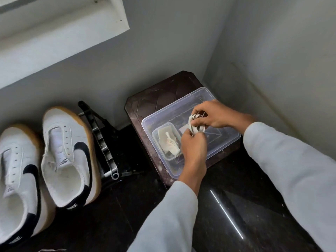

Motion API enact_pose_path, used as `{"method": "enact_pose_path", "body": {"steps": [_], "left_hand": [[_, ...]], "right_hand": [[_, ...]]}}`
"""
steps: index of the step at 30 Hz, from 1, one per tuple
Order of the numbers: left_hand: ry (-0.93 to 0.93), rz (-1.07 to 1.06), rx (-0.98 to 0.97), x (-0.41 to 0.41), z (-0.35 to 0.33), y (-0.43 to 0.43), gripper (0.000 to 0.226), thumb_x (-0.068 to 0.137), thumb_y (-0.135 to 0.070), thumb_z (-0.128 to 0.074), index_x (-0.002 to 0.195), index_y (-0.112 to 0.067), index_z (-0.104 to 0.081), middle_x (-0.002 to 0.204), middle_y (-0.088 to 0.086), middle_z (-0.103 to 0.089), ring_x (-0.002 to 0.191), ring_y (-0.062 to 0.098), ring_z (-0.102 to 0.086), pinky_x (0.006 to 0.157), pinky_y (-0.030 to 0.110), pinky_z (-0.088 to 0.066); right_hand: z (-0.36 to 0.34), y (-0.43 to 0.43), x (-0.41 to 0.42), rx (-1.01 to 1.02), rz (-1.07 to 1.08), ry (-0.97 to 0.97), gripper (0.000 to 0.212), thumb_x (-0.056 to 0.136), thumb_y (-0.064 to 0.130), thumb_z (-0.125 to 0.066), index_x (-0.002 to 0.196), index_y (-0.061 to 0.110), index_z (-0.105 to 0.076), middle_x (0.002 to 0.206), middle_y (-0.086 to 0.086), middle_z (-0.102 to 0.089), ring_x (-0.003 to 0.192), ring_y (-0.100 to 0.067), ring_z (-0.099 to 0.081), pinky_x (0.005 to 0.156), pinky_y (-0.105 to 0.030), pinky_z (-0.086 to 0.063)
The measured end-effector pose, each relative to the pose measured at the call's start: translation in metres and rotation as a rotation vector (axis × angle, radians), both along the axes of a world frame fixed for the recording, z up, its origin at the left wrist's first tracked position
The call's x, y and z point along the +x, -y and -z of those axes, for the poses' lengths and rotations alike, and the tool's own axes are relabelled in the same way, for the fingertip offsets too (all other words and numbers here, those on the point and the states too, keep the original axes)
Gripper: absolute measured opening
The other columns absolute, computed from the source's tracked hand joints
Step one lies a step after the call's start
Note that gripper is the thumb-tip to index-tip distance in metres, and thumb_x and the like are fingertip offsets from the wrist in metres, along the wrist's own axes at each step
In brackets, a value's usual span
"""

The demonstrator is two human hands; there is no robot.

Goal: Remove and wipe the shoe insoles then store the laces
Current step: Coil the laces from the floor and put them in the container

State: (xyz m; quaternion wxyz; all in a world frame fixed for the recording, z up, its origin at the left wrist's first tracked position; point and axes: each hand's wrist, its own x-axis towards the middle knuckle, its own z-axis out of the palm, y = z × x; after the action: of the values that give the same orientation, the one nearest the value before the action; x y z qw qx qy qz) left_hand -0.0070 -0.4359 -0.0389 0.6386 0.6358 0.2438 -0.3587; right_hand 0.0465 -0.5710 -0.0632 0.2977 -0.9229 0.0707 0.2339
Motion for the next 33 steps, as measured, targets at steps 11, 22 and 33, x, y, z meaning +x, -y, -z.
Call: {"method": "enact_pose_path", "body": {"steps": [11,22,33], "left_hand": [[-0.023,-0.093,0.005,-0.014,0.022,0.011,0.029,0.092,-0.023,-0.054,0.121,-0.025,-0.06,0.112,0.0,-0.068,0.104,0.016,-0.062,0.087,0.031,-0.048],[0.452,0.153,0.112,-0.028,0.003,-0.031,0.043,0.099,-0.03,-0.052,0.141,-0.031,-0.048,0.155,-0.006,-0.042,0.146,0.009,-0.034,0.121,0.035,-0.03],[0.975,0.417,0.634,-0.068,0.025,-0.211,0.057,0.101,-0.036,-0.044,0.153,-0.012,-0.036,0.163,0.006,-0.027,0.153,0.017,-0.02,0.122,0.041,-0.029]], "right_hand": [[0.032,-0.014,0.001,-0.102,-0.083,0.04,0.026,0.086,0.027,-0.075,0.11,0.018,-0.069,0.104,-0.004,-0.062,0.095,-0.019,-0.059,0.079,-0.028,-0.042],[0.006,-0.032,-0.027,-0.343,-0.206,0.261,0.049,0.09,0.029,-0.07,0.134,0.013,-0.056,0.145,-0.01,-0.04,0.129,-0.032,-0.044,0.088,-0.046,-0.055],[-0.028,-0.187,-0.104,-0.324,-0.196,0.524,0.059,0.096,0.035,-0.043,0.15,0.011,-0.036,0.16,-0.015,-0.029,0.151,-0.031,-0.021,0.119,-0.05,-0.029]]}}
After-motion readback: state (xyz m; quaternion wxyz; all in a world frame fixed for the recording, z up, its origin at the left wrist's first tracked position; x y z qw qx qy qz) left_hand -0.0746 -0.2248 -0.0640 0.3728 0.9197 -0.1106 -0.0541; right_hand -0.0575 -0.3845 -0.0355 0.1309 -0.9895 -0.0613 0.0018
